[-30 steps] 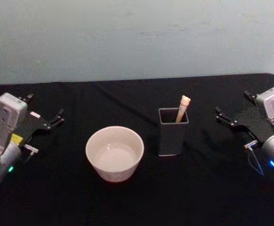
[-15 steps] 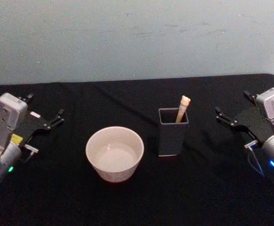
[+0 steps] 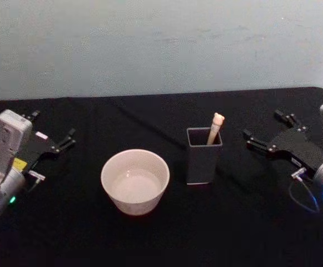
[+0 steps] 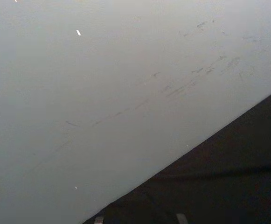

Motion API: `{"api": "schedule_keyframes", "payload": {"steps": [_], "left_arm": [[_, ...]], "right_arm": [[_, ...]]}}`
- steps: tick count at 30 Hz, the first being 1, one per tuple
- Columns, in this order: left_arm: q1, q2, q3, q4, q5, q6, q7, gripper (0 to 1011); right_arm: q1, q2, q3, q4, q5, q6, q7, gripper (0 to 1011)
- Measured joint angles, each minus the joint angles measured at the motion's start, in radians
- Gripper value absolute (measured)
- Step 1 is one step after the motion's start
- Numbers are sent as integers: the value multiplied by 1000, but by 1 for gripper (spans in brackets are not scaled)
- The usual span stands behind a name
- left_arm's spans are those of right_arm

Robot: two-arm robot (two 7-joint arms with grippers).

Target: Pick up the stirring spoon with one hand, stir inside the cup, then place it back in its original position.

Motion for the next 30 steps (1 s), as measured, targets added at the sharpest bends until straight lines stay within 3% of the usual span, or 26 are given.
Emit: {"api": "schedule_keyframes", "payload": {"steps": [4,8,12,30], "left_arm": [[0,0,0,0,0,0,0,1001],[0,0,0,0,0,0,0,1001],[0,0,0,0,0,0,0,1001],[0,0,0,0,0,0,0,1001]], "right_arm": [[-9,19,17,-20,88,26,128,1002],[-10,21,23,-23,137,41,209,1002],[1,4,22,-14,158,54,255,1002],[140,-138,-22,121,127,104,292,1002]]}}
